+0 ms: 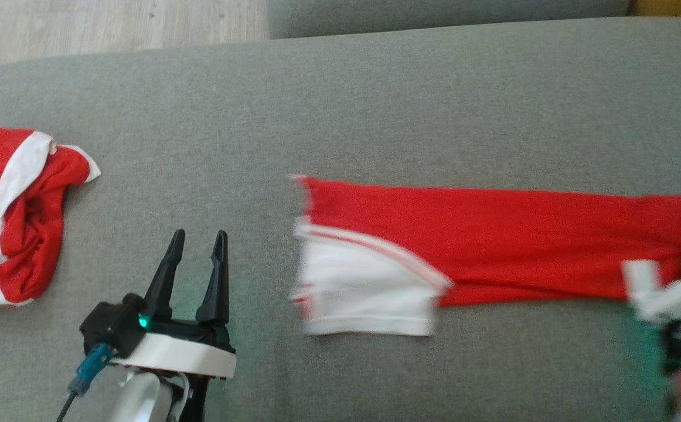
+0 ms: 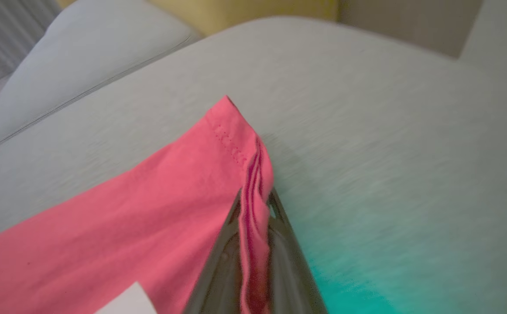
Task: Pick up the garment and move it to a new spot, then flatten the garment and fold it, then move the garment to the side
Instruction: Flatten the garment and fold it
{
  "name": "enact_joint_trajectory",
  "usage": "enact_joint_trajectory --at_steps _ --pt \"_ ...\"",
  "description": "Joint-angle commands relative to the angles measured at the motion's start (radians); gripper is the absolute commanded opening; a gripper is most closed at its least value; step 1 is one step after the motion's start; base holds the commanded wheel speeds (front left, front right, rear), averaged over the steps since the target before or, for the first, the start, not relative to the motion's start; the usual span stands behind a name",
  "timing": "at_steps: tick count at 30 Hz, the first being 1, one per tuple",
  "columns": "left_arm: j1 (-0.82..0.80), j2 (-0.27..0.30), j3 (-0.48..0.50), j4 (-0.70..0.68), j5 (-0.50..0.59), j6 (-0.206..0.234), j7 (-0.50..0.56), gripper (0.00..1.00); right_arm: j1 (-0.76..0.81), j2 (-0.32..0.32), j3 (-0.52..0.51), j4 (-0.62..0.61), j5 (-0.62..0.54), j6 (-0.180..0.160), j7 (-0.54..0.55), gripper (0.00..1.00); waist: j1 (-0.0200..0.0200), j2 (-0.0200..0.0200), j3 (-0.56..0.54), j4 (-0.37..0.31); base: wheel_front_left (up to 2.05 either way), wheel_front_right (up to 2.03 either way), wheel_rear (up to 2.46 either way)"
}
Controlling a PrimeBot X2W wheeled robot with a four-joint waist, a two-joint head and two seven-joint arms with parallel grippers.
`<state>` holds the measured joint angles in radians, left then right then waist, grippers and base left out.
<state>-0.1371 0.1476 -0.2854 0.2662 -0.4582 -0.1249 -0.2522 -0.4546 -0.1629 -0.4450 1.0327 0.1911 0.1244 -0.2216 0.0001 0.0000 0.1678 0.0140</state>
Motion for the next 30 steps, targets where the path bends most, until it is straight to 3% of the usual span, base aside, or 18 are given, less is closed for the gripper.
enact_joint_trajectory --at_steps 1,4,7,15,23,30 --pt "-0.022 0.017 0.04 -0.025 -0.007 -0.006 -0.01 1.0 0.005 -0.055 -0.02 -0.027 -0.025 0.006 -0.022 0.0 -0.0001 0.0 -0.005 -0.002 0.0 0.0 0.0" --pt "-0.015 0.014 0.04 -0.025 -0.011 -0.006 -0.01 1.0 0.001 -0.066 -0.127 -0.039 -0.09 0.006 -0.034 0.0 -0.0001 0.0 -0.02 -0.003 0.0 0.0 0.0" --pt "-0.005 0.012 0.042 -0.023 -0.016 -0.006 -0.01 1.0 -0.009 -0.038 -0.163 -0.058 -0.147 0.006 -0.036 0.0 -0.0001 0.0 -0.035 -0.005 0.0 0.0 0.0" --pt "0.023 0.008 0.043 -0.018 -0.018 -0.006 -0.01 1.0 -0.045 0.073 -0.105 -0.139 -0.184 0.006 -0.025 0.0 -0.0001 0.0 -0.087 -0.015 0.0 0.0 0.0" --pt "0.039 0.002 0.051 -0.02 -0.022 -0.006 -0.01 1.0 -0.022 0.111 0.135 -0.245 -0.077 0.006 0.031 0.0 -0.0001 0.0 -0.113 -0.016 0.0 0.0 0.0" --pt "0.044 -0.013 0.027 -0.014 -0.03 -0.006 -0.01 1.0 0.079 0.112 0.54 -0.379 0.223 0.006 0.062 0.0 -0.0001 0.0 -0.105 -0.007 0.0 0.0 0.0"
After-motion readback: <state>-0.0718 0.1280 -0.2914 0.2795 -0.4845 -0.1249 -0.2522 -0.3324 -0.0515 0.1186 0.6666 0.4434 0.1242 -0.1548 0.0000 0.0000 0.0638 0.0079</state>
